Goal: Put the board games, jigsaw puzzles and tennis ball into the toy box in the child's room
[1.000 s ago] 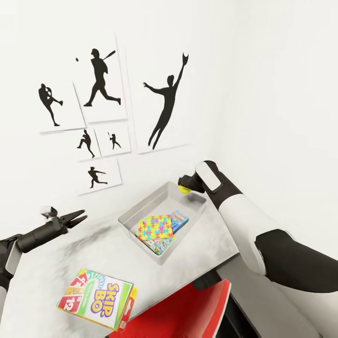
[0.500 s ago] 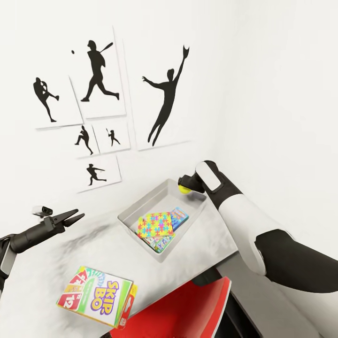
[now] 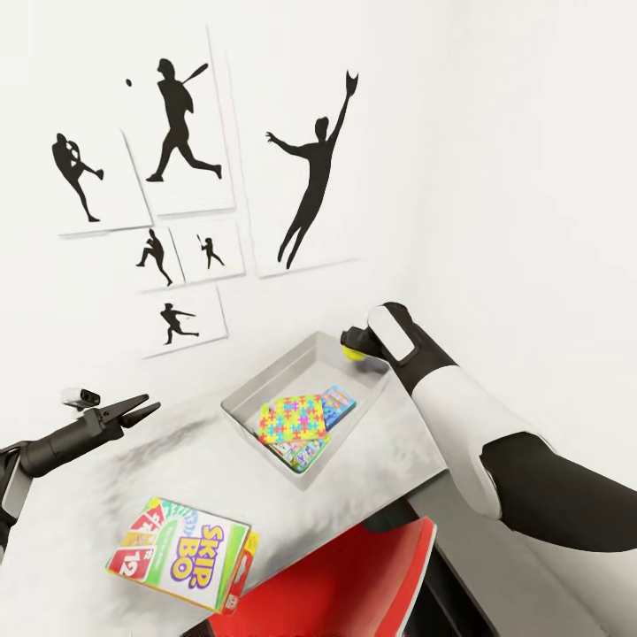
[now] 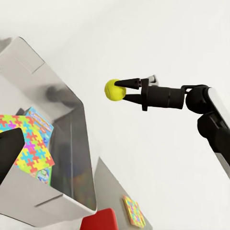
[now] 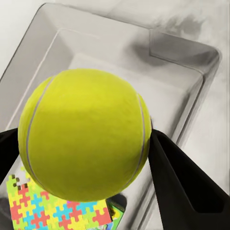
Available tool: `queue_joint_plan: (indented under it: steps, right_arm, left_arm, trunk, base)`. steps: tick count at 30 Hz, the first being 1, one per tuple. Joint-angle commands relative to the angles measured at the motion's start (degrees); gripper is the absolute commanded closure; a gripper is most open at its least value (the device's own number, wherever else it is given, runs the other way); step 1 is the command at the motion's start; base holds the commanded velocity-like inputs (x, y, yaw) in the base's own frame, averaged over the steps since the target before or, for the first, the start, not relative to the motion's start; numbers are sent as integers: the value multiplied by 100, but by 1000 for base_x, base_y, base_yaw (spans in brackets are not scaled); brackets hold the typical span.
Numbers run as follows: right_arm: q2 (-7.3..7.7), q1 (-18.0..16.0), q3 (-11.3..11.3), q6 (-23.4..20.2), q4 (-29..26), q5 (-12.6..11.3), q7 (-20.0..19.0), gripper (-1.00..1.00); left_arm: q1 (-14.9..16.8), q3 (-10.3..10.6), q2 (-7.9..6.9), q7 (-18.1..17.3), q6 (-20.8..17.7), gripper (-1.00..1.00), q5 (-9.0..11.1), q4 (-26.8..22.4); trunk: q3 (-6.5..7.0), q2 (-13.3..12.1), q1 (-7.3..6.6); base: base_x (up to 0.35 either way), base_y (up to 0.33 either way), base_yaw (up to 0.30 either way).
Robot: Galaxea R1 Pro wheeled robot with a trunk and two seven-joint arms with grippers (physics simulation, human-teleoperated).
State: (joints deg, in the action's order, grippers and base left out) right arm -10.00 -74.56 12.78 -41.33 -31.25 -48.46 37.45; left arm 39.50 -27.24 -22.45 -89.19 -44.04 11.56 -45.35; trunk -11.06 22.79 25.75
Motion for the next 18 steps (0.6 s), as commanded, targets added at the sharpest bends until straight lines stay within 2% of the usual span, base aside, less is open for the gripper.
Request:
queue_joint_plan:
  steps: [1, 18]
  right_arm:
    - [0, -6, 16, 6, -4, -43, 55, 100]
    - [0, -6, 22, 3, -1, -14, 26, 100]
  left_arm:
    - [5, -3, 1, -25, -60, -100, -4, 0]
    - [5, -4, -8, -21, -60, -100, -4, 0]
  trunk:
    - [-22, 13, 3]
    - [-178, 13, 3]
  base:
    - [0, 0, 0]
    - [0, 0, 0]
